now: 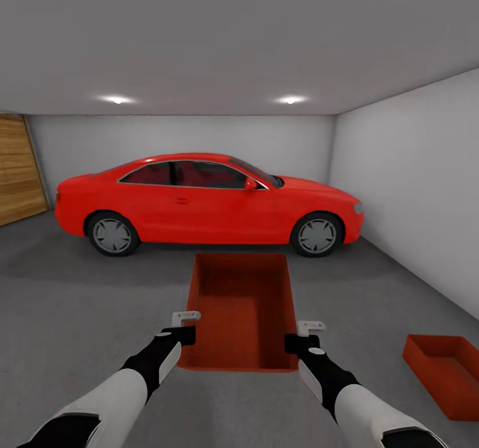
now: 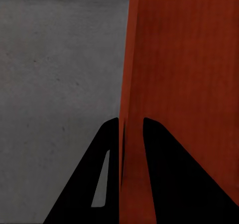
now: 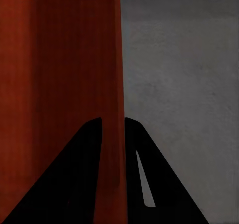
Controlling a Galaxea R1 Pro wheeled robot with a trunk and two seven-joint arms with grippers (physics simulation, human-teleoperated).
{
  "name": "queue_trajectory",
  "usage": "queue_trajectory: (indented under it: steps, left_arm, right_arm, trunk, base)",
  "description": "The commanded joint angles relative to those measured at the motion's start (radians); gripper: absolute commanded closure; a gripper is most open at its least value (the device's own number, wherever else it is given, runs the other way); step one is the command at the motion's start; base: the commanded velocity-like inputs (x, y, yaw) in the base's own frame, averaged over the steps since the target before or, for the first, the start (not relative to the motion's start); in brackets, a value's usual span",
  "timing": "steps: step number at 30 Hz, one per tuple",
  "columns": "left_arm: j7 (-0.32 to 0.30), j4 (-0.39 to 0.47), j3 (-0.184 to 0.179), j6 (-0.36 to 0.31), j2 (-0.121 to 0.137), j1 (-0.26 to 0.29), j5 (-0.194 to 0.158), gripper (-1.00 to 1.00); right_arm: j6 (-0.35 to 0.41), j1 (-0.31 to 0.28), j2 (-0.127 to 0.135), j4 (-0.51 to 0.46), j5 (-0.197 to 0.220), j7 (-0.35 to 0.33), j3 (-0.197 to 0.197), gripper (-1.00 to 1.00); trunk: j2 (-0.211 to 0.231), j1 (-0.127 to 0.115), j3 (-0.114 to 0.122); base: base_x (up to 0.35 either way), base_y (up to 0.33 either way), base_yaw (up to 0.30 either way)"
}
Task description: Move the two storage containers from the living room to the garage. In the garage, place one container on the floor and stack the other container on top of it (either order is fine).
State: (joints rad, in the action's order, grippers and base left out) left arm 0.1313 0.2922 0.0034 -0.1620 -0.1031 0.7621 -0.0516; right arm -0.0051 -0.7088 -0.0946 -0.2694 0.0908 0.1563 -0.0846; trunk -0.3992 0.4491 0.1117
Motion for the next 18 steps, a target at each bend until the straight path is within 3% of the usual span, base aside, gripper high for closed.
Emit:
queue_trajectory:
  steps: [1, 6, 18]
  left_arm:
    - [0.010, 0.016, 0.024, 0.029, 0.008, 0.000, 0.016, 1.00]
    - [0.010, 0.016, 0.024, 0.029, 0.008, 0.000, 0.016, 1.00]
    - [0.010, 0.016, 0.025, 0.029, 0.009, 0.000, 0.016, 1.00]
  right_arm:
    - [-0.001, 0.000, 0.007, 0.002, 0.012, 0.008, 0.013, 1.00]
    - [0.003, 0.000, 0.006, 0.002, 0.012, 0.008, 0.013, 1.00]
    - [0.004, 0.000, 0.004, 0.002, 0.012, 0.008, 0.013, 1.00]
  trunk:
    - [-0.001, 0.001, 0.000]
    - [-0.001, 0.001, 0.000]
    - [-0.001, 0.001, 0.000]
  base:
    - [0.322, 0.000, 0.000]
    - [0.322, 0.000, -0.136]
    - [0.322, 0.000, -0.277]
